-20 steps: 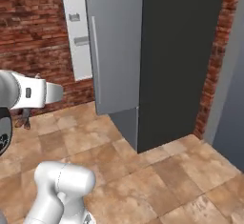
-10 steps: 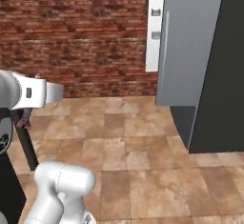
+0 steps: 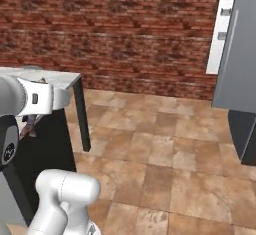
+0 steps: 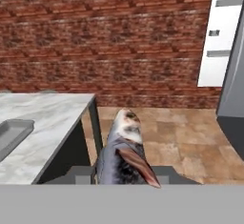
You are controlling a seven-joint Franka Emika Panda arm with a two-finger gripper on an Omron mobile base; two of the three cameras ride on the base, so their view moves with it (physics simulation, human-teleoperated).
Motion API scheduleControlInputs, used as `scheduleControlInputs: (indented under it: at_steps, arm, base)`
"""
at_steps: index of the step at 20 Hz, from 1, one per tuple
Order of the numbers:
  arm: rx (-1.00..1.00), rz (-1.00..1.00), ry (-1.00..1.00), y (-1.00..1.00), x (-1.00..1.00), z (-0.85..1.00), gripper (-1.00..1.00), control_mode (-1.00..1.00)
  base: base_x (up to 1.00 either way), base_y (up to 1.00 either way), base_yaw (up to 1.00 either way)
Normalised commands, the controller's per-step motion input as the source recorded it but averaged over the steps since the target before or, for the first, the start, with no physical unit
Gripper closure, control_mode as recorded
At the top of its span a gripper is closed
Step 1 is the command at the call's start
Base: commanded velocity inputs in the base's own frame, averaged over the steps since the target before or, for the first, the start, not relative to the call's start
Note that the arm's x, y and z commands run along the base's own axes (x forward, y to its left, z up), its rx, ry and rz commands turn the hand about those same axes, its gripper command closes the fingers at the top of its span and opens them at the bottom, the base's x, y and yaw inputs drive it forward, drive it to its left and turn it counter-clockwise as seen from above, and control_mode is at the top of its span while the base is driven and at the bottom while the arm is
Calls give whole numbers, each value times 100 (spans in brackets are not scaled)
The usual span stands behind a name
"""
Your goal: Place one eggplant and one fish in each tupperware on the nearby counter, to pack two identical lunches.
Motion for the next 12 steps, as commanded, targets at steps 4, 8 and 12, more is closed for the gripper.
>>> scheduleControlInputs:
  at_steps: [4,8,12]
  arm:
    - [0,0,0,0,0,0,100,100]
    - [0,0,0,0,0,0,100,100]
    - [0,0,0,0,0,0,100,100]
  base:
    - [-48,88,34]
    - [-1,100,21]
    - [16,100,12]
